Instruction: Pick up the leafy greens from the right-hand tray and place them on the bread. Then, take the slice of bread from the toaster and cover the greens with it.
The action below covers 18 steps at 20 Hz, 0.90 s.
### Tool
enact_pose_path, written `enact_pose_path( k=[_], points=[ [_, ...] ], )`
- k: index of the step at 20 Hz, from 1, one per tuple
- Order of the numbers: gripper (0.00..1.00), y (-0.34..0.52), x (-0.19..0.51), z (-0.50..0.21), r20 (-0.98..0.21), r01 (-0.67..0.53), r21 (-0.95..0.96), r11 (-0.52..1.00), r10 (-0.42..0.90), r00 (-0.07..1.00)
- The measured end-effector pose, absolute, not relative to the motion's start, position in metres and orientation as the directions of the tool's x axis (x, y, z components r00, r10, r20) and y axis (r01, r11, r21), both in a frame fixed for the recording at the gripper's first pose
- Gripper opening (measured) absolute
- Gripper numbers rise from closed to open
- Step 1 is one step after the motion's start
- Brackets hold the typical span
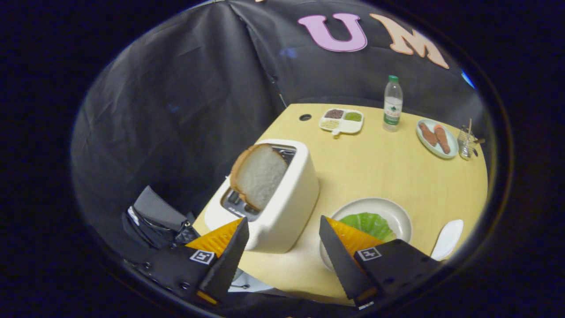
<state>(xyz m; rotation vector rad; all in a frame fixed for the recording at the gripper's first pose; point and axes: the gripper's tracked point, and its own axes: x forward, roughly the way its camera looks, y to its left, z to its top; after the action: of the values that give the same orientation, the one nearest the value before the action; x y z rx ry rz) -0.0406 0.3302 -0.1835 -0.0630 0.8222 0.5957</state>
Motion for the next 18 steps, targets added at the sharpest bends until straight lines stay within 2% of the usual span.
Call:
enact_pose_path(
  k=[6, 13, 18],
  points=[
    [1.00, 0.395, -0.027, -0.168, -0.654, -0.563, 0.213, 0.798, 0.545, 0.525],
    [0.98, 0.400, 0.002, -0.190, -0.689, -0.539, 0.124, 0.833, 0.463, 0.558],
    [0.67, 0.397, -0.003, -0.188, -0.700, -0.537, 0.127, 0.834, 0.459, 0.547]
  ],
)
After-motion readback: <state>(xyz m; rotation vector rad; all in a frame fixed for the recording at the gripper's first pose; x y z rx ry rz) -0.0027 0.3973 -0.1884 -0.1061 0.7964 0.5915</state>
